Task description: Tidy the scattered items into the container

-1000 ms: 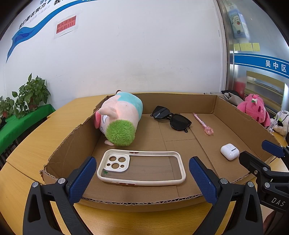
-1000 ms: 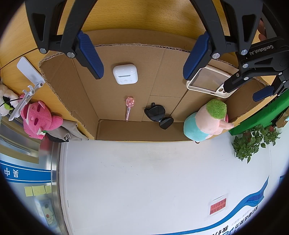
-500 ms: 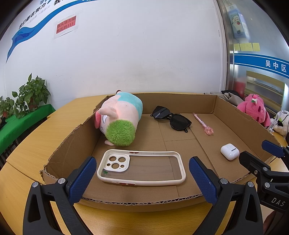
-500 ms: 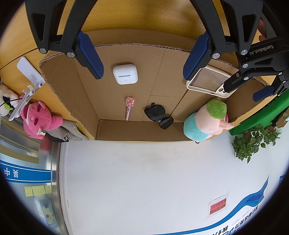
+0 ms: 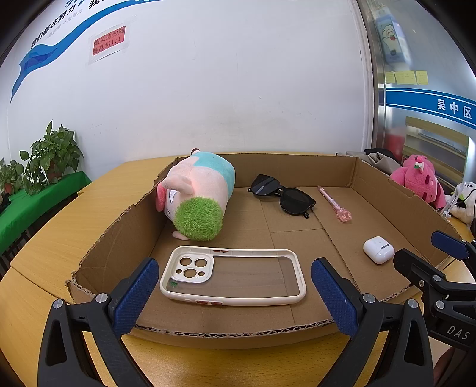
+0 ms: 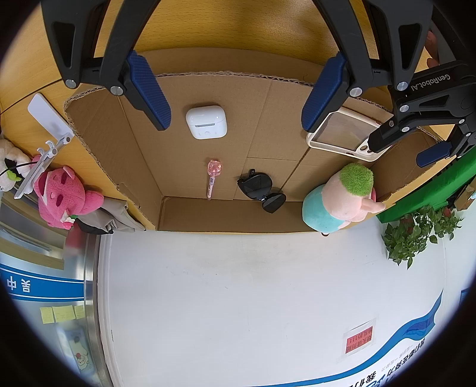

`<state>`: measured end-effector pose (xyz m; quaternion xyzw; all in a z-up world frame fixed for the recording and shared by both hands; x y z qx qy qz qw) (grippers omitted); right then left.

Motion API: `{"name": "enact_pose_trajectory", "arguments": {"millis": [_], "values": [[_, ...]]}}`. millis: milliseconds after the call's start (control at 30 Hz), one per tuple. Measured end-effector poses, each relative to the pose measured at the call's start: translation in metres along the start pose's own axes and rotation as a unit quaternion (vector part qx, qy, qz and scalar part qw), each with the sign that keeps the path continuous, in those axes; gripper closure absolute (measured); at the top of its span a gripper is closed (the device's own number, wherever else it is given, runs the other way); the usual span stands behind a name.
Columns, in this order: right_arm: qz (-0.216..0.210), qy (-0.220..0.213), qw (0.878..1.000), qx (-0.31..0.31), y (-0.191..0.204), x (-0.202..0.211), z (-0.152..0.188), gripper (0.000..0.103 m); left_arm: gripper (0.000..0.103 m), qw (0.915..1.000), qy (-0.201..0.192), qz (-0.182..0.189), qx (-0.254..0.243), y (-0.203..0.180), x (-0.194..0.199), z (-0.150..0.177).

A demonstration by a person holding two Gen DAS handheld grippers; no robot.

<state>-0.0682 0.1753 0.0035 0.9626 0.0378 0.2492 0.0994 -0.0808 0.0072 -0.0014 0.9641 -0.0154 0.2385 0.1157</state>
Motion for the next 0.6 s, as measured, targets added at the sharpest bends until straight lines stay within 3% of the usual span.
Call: {"name": "enact_pose_trajectory", "arguments": {"millis": [600], "values": [[0.000, 0.000, 1.000, 0.000, 0.0002, 0.0000, 0.0000, 0.014, 0.000, 1.0000, 0.001, -0.002, -0.001, 0.0002, 0.0003, 0.0005]]}}
Point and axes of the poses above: each gripper's, at about its wrist camera, not at the fingertips, and x roughly against the way its jaws point, y to its left, z to its underside, the point moved 3 cm from there along -x, roughly the way its jaws point, and after that the axes turned 13 degrees about -x, right-handed, at the moved point
